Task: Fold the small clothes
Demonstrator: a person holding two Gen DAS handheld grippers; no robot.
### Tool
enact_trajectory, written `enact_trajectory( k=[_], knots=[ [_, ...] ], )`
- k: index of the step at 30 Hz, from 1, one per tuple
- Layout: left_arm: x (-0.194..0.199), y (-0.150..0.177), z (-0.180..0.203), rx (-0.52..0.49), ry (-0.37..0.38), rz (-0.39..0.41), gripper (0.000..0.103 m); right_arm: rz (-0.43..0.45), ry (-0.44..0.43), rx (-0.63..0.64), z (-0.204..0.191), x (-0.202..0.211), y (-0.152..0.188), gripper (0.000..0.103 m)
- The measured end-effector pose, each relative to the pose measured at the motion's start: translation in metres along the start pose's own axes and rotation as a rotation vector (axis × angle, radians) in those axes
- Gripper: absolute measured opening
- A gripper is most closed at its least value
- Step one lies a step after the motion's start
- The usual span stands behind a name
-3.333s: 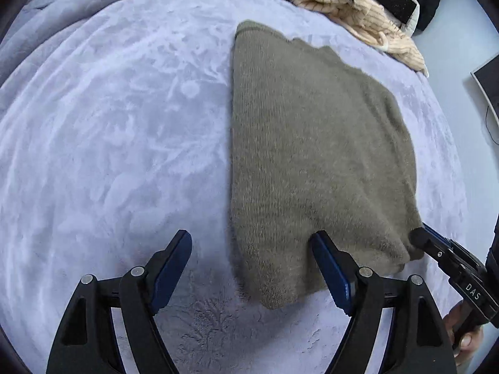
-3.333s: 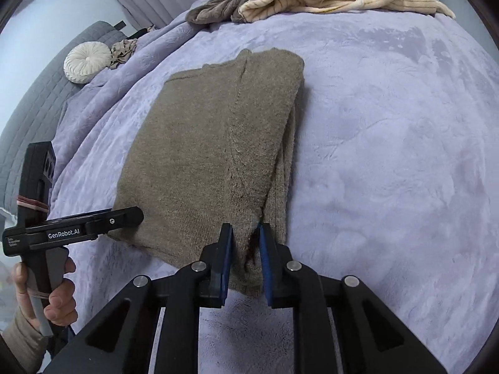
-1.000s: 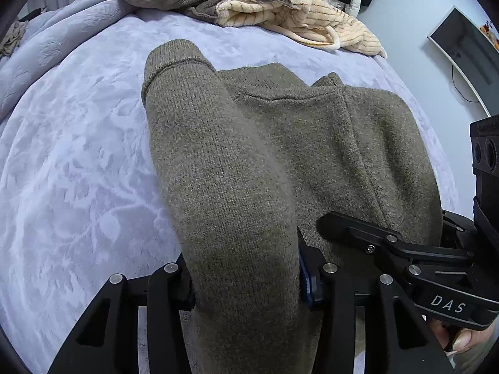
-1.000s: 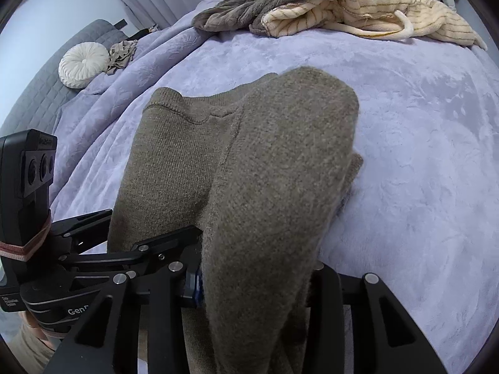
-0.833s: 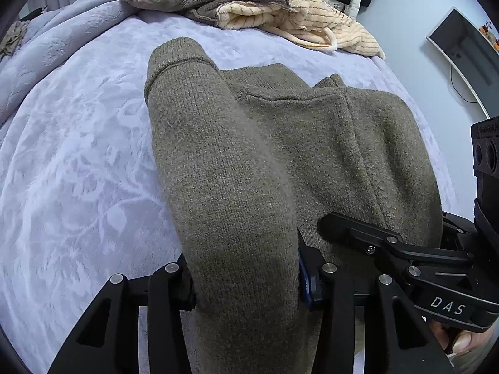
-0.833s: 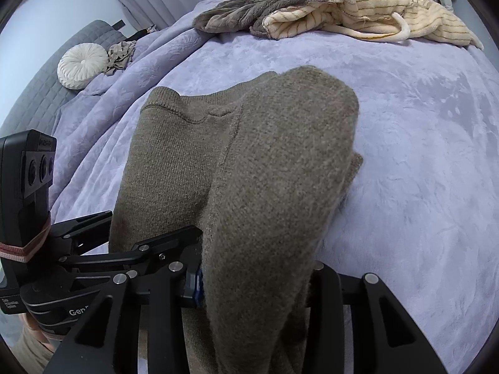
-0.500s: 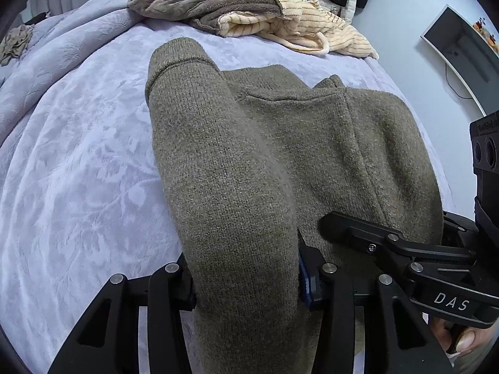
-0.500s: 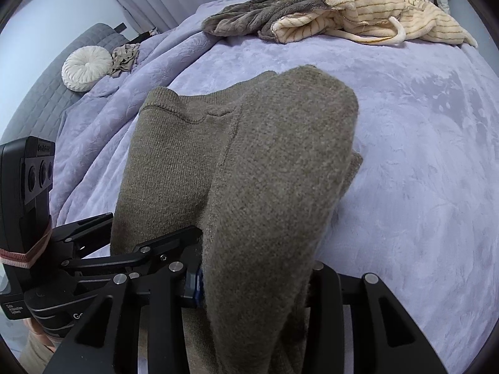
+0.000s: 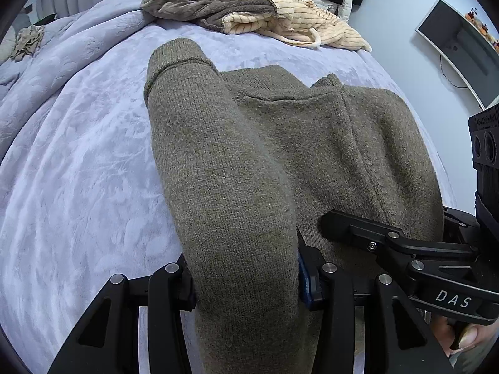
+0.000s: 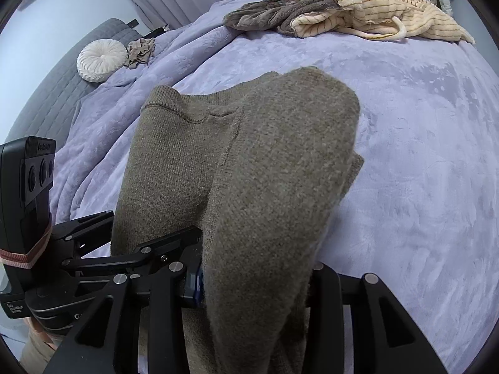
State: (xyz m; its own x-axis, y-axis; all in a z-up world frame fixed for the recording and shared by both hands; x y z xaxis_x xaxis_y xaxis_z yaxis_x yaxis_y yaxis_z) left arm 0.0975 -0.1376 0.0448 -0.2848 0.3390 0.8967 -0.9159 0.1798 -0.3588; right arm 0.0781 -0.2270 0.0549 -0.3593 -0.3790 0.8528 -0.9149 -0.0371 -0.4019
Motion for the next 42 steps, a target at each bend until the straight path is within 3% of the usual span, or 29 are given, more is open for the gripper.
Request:
enact_trajectory(
  k=[24, 42],
  knots=[
    [0.044, 0.088, 0.003, 0.015, -0.012, -0.005, 0.048, 0.008, -0.014, 0.013, -0.041, 0.031, 0.082, 0.042],
    [0.051, 0.131, -0.003, 0.03, -0.014, -0.025, 0.048, -0.021, -0.015, 0.031, -0.062, 0.031, 0.125, 0.042]
  ],
)
Point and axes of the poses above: each gripper's, at about its wrist camera, not at the fingertips, and x roughly against the way its jaws point, z to its right, y to its underside, the point moved 8 cm from there along -x, roughly the way its jaws point, and after that the axes turned 2 degrees about -z, right-handed, at the moved point
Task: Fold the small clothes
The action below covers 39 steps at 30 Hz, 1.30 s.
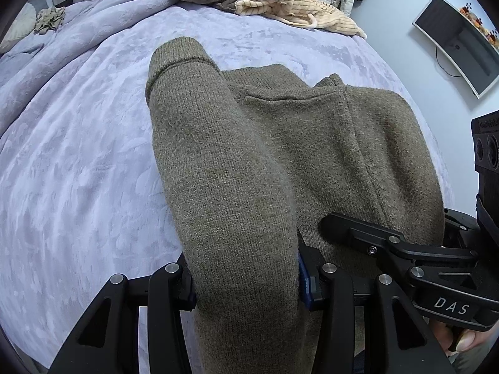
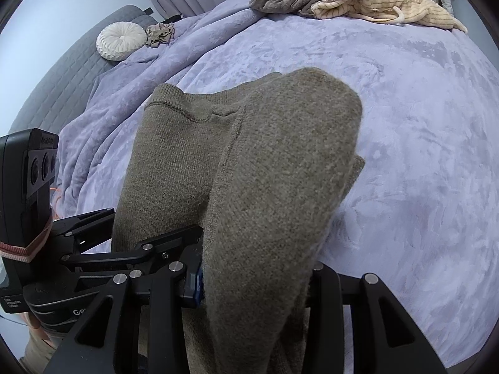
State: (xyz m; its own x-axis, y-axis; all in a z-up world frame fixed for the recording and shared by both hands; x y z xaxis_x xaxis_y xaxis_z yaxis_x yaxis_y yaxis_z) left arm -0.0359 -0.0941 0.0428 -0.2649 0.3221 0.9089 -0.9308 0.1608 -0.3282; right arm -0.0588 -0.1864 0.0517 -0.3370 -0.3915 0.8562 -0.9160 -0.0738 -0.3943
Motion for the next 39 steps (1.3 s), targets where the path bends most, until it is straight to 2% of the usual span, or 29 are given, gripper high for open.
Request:
enact_trajectory(
  k=[11, 39],
  knots=[
    [-0.007, 0.011, -0.004, 0.003, -0.003, -0.022, 0.048, -0.017, -0.011, -0.005, 0.0, -0.01, 0.011, 0.042],
    [-0.027, 0.012, -0.007, 0.016, 0.003, -0.071, 0.048, -0.06, -0.015, -0.038, 0.01, -0.036, 0.017, 0.042]
  ],
)
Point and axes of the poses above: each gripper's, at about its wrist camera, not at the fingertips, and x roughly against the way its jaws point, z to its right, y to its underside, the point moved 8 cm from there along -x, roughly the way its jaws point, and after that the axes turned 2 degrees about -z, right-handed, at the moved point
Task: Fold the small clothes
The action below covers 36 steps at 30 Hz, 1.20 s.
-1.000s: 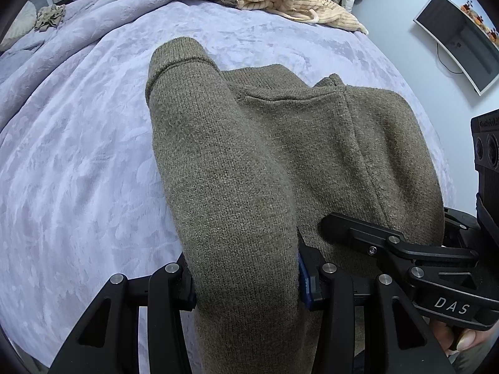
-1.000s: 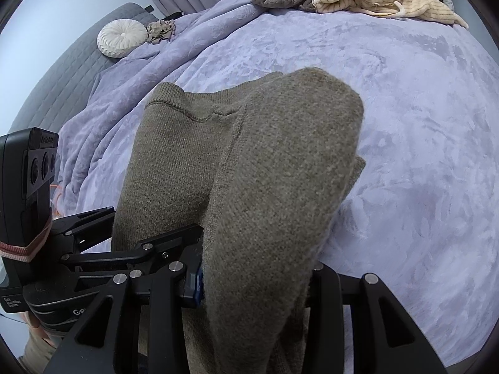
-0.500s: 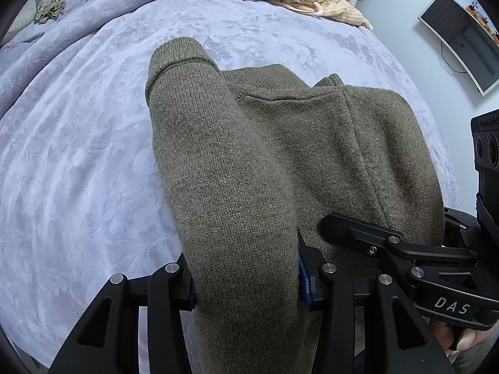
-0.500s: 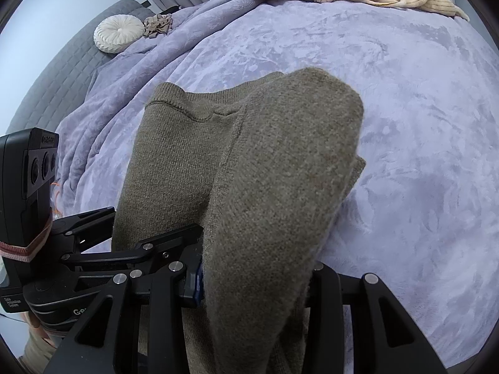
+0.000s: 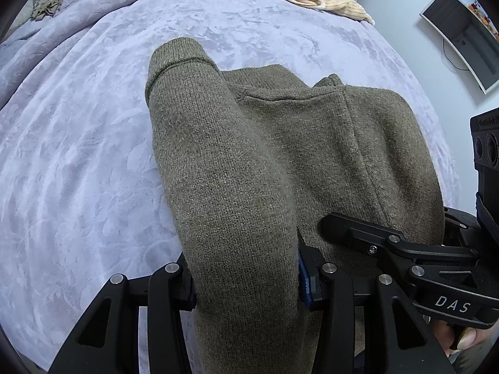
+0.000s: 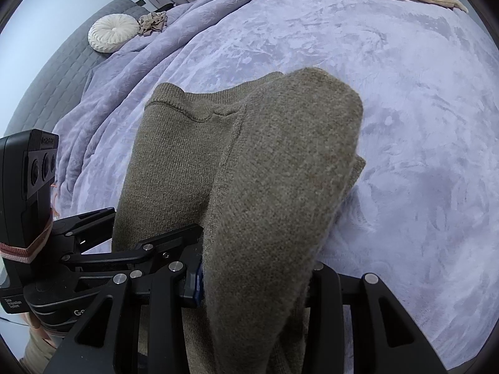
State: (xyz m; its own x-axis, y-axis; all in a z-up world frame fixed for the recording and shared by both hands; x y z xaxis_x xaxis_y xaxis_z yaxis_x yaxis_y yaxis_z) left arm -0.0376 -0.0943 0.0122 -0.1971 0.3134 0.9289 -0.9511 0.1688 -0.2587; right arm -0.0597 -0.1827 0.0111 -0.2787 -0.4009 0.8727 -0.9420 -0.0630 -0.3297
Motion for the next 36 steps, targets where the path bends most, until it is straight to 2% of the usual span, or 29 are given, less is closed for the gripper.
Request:
enact_trajectory(
  k=[15, 21, 28, 31, 32, 36],
  knots=[
    [-0.009, 0.001, -0.004, 0.019, 0.033, -0.01, 0.048, -0.015, -0.022, -0.01, 0.008, -0.01, 0.001, 0.042],
    [-0.014, 0.002, -0.01, 0.029, 0.068, -0.003, 0.05, -0.027, -0.052, -0.025, 0.016, -0.018, 0.001, 0.042],
    [-0.018, 0.004, -0.017, 0.033, 0.127, 0.023, 0.054, -0.045, -0.195, -0.079, 0.033, -0.03, 0.0, 0.044],
    [-0.02, 0.005, -0.022, 0.048, 0.174, 0.038, 0.057, -0.041, -0.261, -0.09, 0.038, -0.033, 0.0, 0.046],
    [-0.02, 0.006, -0.025, 0.055, 0.186, 0.041, 0.062, -0.042, -0.285, -0.092, 0.039, -0.034, 0.0, 0.047],
    [-0.023, 0.01, -0.04, 0.134, 0.286, 0.032, 0.065, -0.054, -0.375, -0.129, 0.047, -0.043, 0.001, 0.053]
  ],
)
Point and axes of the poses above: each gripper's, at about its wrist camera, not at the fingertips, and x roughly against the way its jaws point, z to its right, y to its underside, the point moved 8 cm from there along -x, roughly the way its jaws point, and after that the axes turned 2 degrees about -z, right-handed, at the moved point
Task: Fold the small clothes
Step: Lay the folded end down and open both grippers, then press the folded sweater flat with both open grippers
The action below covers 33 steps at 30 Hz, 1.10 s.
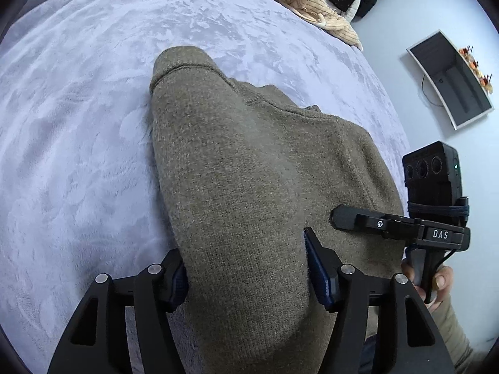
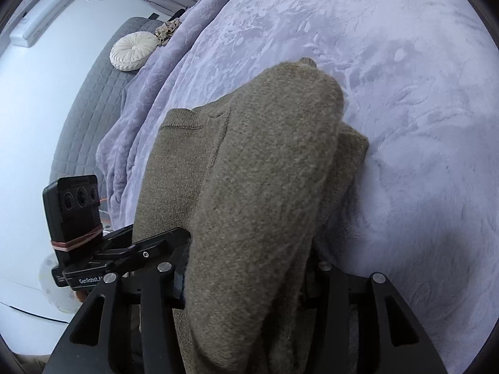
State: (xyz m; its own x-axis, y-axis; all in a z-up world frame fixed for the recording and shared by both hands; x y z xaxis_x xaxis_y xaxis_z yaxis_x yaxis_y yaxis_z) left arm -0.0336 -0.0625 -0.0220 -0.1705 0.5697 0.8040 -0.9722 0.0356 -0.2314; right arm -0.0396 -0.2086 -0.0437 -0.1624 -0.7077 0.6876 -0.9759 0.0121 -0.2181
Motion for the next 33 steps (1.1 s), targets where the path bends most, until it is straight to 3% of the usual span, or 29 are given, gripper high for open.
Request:
enact_trajectory(
  k=[2, 4, 8, 11, 15, 17, 22, 24, 27, 33],
  knots=[
    [0.008, -0.001, -0.003, 0.044, 0.012, 0.005, 0.065, 0.005, -0.026, -0.035, 0.003, 0.002, -0.001, 0.054],
    [0.031, -0.004, -0.004, 0.058, -0.03, 0.049, 0.065, 0.037, 0.031, -0.037, 0.0, 0.014, -0.004, 0.058],
    [0.073, -0.021, 0.006, -0.019, -0.218, 0.161, 0.065, 0.184, 0.306, 0.12, -0.028, 0.06, -0.013, 0.059],
    [0.074, -0.035, 0.032, -0.106, -0.2, 0.176, 0.065, 0.242, 0.445, 0.337, -0.069, 0.074, -0.018, 0.059],
    [0.04, -0.05, 0.043, -0.161, -0.194, 0.114, 0.065, 0.158, 0.401, 0.506, -0.098, 0.046, -0.015, 0.059],
    [0.017, -0.055, 0.038, -0.148, -0.161, 0.062, 0.065, 0.094, 0.416, 0.501, -0.083, 0.027, -0.02, 0.059],
    [-0.024, -0.049, 0.013, -0.14, -0.218, -0.014, 0.065, 0.027, 0.439, 0.448, -0.025, 0.001, -0.025, 0.059],
    [-0.02, -0.048, 0.017, -0.156, -0.229, -0.008, 0.065, 0.032, 0.418, 0.442, -0.022, 0.003, -0.027, 0.059],
    [0.002, -0.042, 0.028, -0.188, -0.266, 0.027, 0.065, 0.036, 0.456, 0.469, -0.031, 0.011, -0.025, 0.059],
    [0.036, 0.012, 0.059, -0.326, -0.289, 0.046, 0.065, 0.098, 0.464, 0.61, -0.076, 0.053, 0.024, 0.059]
  ],
)
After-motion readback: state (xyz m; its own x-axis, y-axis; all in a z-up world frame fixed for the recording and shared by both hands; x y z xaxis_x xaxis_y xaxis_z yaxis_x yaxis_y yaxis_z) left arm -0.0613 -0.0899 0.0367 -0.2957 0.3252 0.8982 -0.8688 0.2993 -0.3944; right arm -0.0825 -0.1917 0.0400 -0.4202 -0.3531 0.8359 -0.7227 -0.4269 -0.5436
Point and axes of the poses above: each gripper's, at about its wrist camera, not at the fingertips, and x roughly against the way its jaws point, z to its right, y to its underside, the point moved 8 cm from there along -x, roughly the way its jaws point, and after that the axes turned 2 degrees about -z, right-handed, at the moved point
